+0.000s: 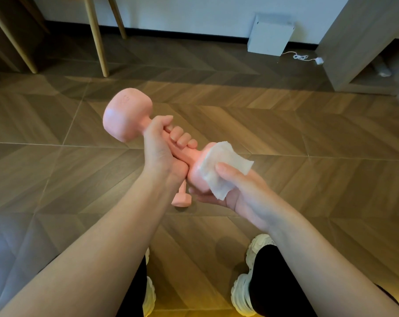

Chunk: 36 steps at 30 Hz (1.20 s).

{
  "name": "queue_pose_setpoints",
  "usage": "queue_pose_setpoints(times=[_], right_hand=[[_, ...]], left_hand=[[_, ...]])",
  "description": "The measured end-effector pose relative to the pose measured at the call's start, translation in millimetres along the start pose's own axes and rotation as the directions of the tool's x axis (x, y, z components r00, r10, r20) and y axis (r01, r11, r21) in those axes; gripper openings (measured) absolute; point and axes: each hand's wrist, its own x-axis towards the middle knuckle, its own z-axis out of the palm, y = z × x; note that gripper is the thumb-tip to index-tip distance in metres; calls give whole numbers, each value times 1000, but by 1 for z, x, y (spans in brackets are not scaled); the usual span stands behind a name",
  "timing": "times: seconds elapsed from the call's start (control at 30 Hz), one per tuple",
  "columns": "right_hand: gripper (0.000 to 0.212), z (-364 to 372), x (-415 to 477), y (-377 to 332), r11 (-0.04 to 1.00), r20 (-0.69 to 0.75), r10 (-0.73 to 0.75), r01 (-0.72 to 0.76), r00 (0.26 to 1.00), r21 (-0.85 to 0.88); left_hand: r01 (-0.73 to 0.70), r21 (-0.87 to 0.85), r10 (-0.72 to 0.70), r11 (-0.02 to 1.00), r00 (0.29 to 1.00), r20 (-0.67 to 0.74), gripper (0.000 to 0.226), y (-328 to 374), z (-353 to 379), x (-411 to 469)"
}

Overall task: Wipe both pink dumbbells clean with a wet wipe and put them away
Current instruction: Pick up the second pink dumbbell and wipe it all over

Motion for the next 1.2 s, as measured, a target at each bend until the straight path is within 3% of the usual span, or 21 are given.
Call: queue_pose_setpoints(times=[0.07, 0.23, 0.4, 0.53, 0.6, 0.77, 1.0, 1.13, 1.2], right_hand=[[45, 2, 1, 4, 999, -12, -15, 15, 1000, -32], [58, 14, 9, 10, 997, -204, -1, -16, 979, -79], [53, 1, 5, -1, 998, -27, 18, -20, 999, -66], [68, 8, 9, 3, 992, -195, 16, -40, 981, -122], [63, 12, 11, 2, 992, -229, 23, -50, 973, -112], [57, -1, 1, -11, 998, 20, 44, -45, 999, 40], [66, 8, 9, 0, 992, -261, -78, 48, 962, -118], [48, 6, 6, -4, 997, -188, -73, 70, 980, -22], [50, 5, 3, -7, 994, -123, -105, 106, 987, -1]], left_hand=[[-10, 0, 10, 1000, 1000, 4, 34, 2, -1, -1], [-18, 25, 18, 1000, 1000, -9, 35, -2, 0, -4], [-18, -28, 18, 999, 1000, -7, 34, 4, 0, 1], [1, -48, 0, 999, 1000, 9, 36, 0, 2, -3], [-6, -48, 7, 999, 1000, 15, 36, -2, 3, -3], [-3, -48, 7, 999, 997, 78, 38, 1, 0, -1], [-9, -91, 9, 996, 1000, 3, 28, 1, 5, -2], [1, -112, -6, 994, 999, -49, 30, 3, 2, 2], [-4, -105, -1, 994, 999, -51, 29, 6, 1, 3]])
